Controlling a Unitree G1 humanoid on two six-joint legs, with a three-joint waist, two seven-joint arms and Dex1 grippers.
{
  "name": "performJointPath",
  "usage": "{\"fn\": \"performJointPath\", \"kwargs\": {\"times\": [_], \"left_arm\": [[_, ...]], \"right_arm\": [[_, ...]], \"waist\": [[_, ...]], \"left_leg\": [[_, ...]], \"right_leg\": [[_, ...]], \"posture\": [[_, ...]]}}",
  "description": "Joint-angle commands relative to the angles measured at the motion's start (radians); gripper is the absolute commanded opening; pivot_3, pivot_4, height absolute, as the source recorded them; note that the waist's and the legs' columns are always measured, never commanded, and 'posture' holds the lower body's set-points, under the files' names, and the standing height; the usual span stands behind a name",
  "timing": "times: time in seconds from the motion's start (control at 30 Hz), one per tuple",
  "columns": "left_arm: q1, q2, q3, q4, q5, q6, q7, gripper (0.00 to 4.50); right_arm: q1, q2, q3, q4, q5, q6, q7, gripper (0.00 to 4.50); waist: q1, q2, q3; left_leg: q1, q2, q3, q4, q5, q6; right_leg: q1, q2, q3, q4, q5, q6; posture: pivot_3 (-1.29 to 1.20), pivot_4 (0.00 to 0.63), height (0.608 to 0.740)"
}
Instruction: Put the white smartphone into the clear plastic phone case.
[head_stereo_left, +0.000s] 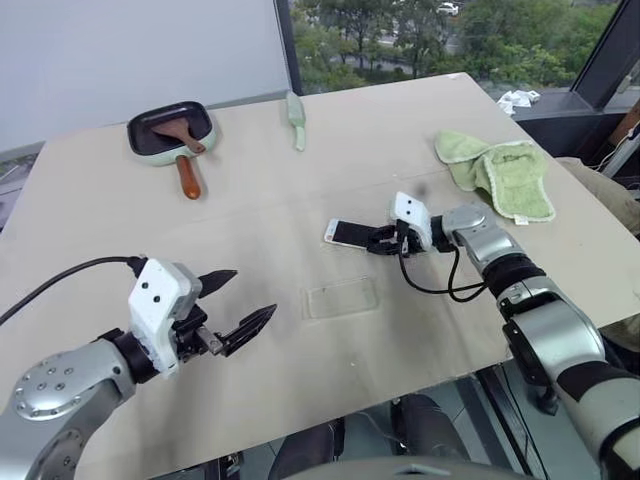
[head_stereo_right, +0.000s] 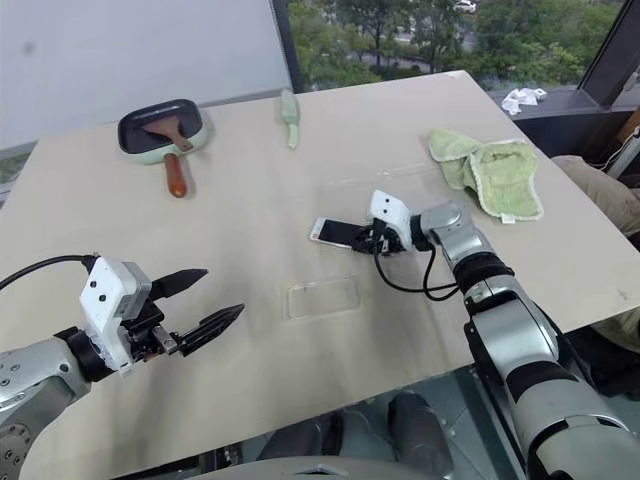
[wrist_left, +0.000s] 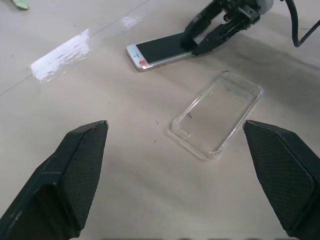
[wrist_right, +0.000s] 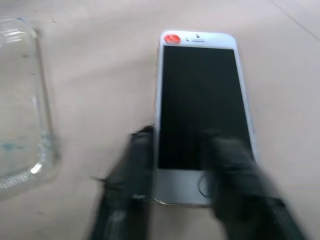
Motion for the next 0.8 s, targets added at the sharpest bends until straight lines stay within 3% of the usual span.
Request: {"fn": "performJointPath", "kwargs": {"times": [0.03, 0.2, 0.5, 0.53, 0.8], "left_arm": [[-0.004, 0.014, -0.01, 0.018, 0.004, -0.029, -0.022, 4.5], [-0.009, 0.02, -0.023, 0.064, 0.022, -0.065, -0.06, 4.5], [0.033, 0.056, 0.034, 0.143, 0.04, -0.103, -0.142, 4.5], [0.037, 0.06, 0.04, 0.15, 0.04, -0.107, -0.148, 4.5], [0.046, 0.085, 0.07, 0.218, 0.066, -0.144, -0.209, 4.5]], "right_arm": [[0.02, -0.012, -0.017, -0.019, 0.004, 0.019, 0.015, 0.04], [0.019, -0.022, -0.036, -0.054, 0.008, 0.006, -0.002, 0.04], [-0.061, -0.007, -0.007, 0.066, -0.053, 0.011, -0.071, 4.2], [-0.068, -0.005, -0.001, 0.081, -0.065, 0.007, -0.077, 4.42], [-0.156, 0.043, 0.059, 0.201, -0.161, 0.098, -0.113, 4.42]], "waist": [[0.001, 0.001, 0.0], [0.001, 0.001, 0.001], [0.0, 0.002, 0.002], [0.0, 0.003, 0.002], [-0.006, 0.002, 0.001]], "left_leg": [[0.0, 0.0, 0.0, 0.0, 0.0, 0.0], [-0.004, 0.0, -0.002, -0.001, 0.0, -0.001], [-0.01, 0.0, -0.002, -0.001, -0.001, -0.001], [-0.01, 0.0, -0.002, -0.001, -0.001, -0.001], [-0.008, 0.0, 0.0, -0.002, 0.0, -0.001]], "right_leg": [[0.0, 0.0, 0.0, 0.0, 0.0, 0.0], [-0.004, 0.0, 0.0, -0.001, 0.0, 0.0], [-0.01, 0.0, 0.001, -0.002, 0.0, 0.0], [-0.01, 0.0, 0.0, -0.002, 0.0, 0.0], [-0.009, 0.0, 0.0, -0.001, 0.0, 0.0]], "posture": [[0.0, 0.15, 0.74], [0.0, 0.15, 0.74], [0.0, 0.15, 0.74], [0.0, 0.15, 0.74], [0.0, 0.15, 0.74]]}}
